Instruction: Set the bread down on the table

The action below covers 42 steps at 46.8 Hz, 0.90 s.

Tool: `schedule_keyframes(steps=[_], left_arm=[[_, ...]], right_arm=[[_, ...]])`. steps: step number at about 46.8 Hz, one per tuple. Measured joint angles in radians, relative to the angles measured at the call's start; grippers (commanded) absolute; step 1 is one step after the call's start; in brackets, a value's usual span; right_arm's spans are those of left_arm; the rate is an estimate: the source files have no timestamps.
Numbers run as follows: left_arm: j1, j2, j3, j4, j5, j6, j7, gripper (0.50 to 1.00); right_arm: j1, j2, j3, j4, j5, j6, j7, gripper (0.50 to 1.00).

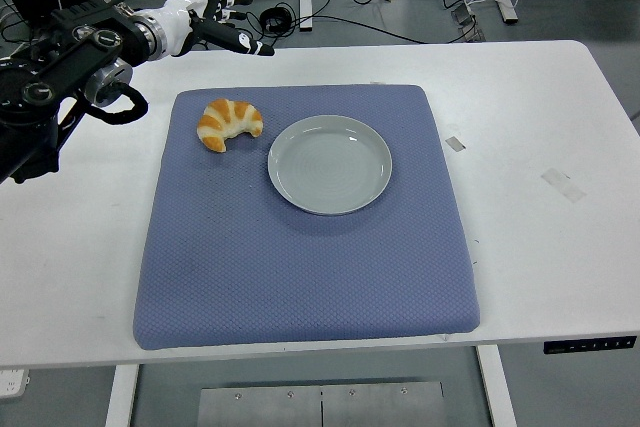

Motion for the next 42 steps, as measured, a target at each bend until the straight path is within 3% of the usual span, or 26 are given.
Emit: schedule_keyframes(steps=[9, 21, 42], left_arm=[[0.033, -0.007, -0.064, 0.009, -0.051, -0.001, -0.004, 0.981], [0.034, -0.049, -0.036, 0.187, -0.433, 0.016, 0.004, 0.981], [0.033, -0.072, -0.070, 0.250, -0.672, -0.014, 0.005, 0.981]], right_arm=[[0.000, 0.000, 0.000, 0.000, 0.000, 0.000, 0.000, 1.000], [0.000, 0.000, 0.000, 0.000, 0.000, 0.000, 0.000, 1.000], [0.000, 0.000, 0.000, 0.000, 0.000, 0.000, -0.001, 1.000]])
